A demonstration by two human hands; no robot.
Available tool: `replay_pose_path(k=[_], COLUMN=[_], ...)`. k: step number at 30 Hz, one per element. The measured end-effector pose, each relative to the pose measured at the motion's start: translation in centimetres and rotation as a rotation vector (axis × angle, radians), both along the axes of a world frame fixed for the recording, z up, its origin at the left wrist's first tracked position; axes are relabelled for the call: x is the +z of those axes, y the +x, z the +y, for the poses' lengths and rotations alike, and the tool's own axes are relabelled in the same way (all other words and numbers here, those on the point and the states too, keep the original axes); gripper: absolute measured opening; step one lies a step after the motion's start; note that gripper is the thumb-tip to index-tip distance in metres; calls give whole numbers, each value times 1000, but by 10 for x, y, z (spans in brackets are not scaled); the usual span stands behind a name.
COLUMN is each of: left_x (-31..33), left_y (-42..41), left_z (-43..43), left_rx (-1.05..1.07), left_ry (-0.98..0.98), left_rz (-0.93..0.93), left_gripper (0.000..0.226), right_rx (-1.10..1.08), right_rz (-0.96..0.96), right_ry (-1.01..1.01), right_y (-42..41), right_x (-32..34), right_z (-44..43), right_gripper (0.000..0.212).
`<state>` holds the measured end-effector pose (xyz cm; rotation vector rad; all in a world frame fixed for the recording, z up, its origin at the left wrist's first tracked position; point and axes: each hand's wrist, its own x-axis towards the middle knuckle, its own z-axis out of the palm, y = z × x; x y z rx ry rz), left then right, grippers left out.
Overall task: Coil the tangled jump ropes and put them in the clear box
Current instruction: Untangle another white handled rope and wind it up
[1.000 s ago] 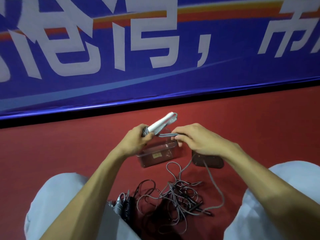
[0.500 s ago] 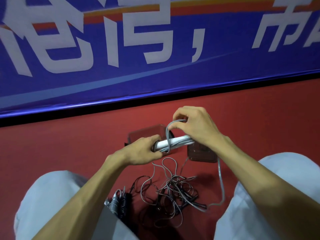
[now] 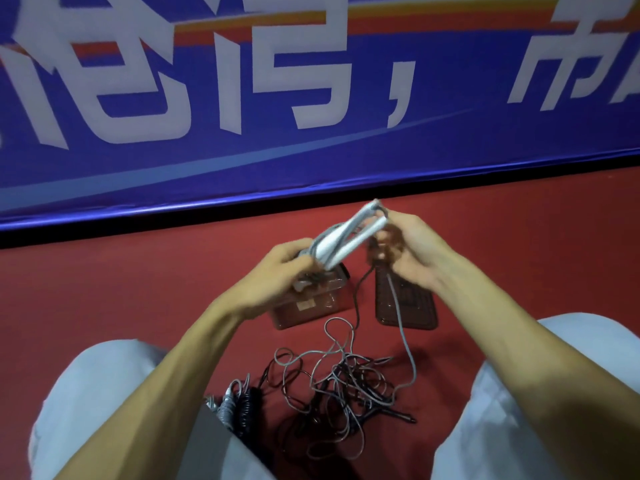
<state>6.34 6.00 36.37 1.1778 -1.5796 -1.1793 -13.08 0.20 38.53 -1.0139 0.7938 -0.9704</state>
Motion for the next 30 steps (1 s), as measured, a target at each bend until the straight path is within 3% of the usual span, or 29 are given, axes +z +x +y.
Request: replay_pose_path(k=[4, 7, 13, 17, 22, 26, 30], left_x=[4, 5, 6, -7, -25, -35, -34], left_y=[3, 8, 11, 28, 40, 39, 32], left_z=[-6, -9, -10, -23, -34, -32, -24], left_rx=[101, 112, 285, 448, 488, 370, 93], left_ry=[39, 73, 33, -9, -36, -81, -85], left_rz=[307, 388, 362, 154, -75, -558, -795], left_gripper=[37, 50, 24, 6, 14, 19, 23], right_rx=[201, 341, 644, 472, 223, 269, 157], right_rz=[235, 471, 1086, 1092, 1036, 1142, 1105], right_ry=[-131, -231, -368, -554, -909, -1280, -1545], right_y=[3, 6, 8, 7, 8, 5, -1], right_x=[-7, -13, -34, -32, -22, -24, -26], right_z=[1, 3, 8, 7, 9, 15, 13], right_gripper=[25, 19, 16, 3, 10, 16, 20])
